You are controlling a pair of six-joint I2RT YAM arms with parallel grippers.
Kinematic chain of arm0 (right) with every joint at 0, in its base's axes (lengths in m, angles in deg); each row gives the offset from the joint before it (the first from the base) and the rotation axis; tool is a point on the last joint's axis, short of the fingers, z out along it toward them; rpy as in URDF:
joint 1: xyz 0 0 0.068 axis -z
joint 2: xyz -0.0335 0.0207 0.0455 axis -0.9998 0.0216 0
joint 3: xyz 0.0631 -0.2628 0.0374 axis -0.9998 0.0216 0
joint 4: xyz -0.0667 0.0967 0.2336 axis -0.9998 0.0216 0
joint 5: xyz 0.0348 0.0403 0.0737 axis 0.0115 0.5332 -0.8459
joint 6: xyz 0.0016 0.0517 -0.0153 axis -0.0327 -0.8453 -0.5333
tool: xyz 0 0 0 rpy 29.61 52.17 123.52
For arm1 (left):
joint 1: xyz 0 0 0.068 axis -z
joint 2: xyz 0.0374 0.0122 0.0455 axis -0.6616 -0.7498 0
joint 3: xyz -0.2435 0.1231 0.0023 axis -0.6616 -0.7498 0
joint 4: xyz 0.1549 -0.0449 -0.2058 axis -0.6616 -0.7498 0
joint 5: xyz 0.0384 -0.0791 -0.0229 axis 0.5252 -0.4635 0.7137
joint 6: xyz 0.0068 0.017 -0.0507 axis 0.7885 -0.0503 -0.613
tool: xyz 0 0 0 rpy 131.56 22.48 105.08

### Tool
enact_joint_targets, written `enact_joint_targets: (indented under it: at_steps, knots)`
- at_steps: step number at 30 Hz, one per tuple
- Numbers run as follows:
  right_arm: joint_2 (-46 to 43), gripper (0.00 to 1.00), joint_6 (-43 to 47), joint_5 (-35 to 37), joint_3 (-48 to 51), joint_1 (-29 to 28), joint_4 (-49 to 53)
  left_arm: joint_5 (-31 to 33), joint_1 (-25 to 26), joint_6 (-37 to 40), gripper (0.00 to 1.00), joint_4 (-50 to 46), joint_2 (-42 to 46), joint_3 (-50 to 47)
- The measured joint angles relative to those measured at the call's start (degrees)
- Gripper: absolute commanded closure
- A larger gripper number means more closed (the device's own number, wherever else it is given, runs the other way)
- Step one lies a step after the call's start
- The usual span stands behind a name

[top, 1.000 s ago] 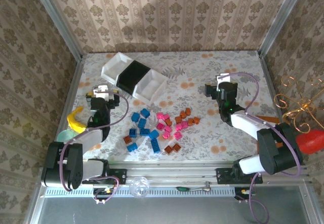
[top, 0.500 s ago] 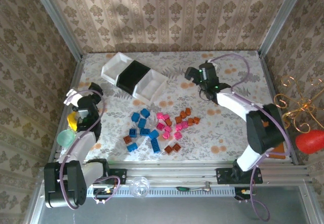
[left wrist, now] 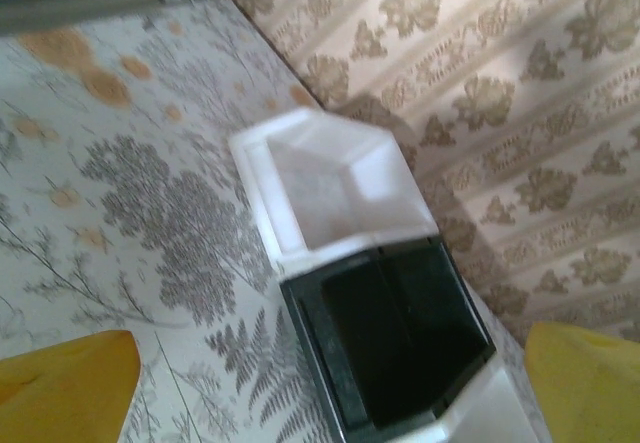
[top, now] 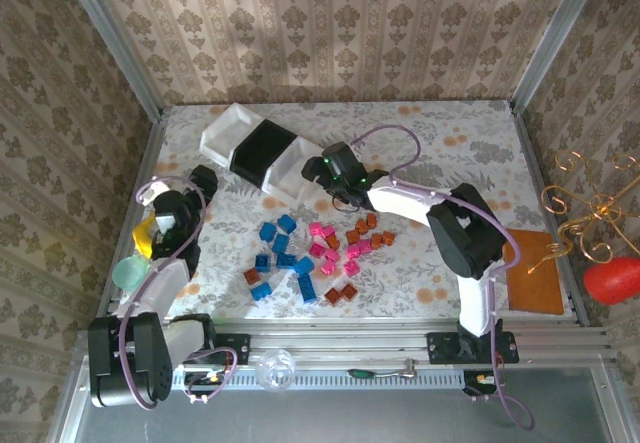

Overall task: Sort the legos into containers by color
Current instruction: Move the container to the top-center of the table.

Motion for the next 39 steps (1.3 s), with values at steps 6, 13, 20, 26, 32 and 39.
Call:
enact_joint_targets:
  at_steps: [6,13,20,26,32,39]
  knots:
    - [5.53,0.31,-4.5,0.46,-6.08,-0.35,3.28,-3.63,2.6,0.2,0.01,-7.87,2.29,2.8]
    - [9.4,0.46,-3.54,0.39,-12.59,0.02,9.55,-5.73,4.63,2.4,0.01,-15.37,5.64,4.74]
    - [12.2,0.63,-0.61,-1.11,-19.47,2.78,15.56,-5.35,8.61,6.14,0.0,-21.42,8.52,6.43]
    - [13.66,0.74,3.1,-3.37,-23.43,6.14,19.21,-5.29,10.84,8.2,0.0,-24.04,8.74,8.44]
    - [13.75,0.83,9.9,-7.43,-25.77,11.85,23.93,-6.8,14.08,9.79,0.0,-24.57,8.72,9.84]
    - [14.88,0.86,26.67,-14.84,-31.17,22.36,34.45,-7.43,19.96,14.51,0.0,-25.16,8.37,13.03]
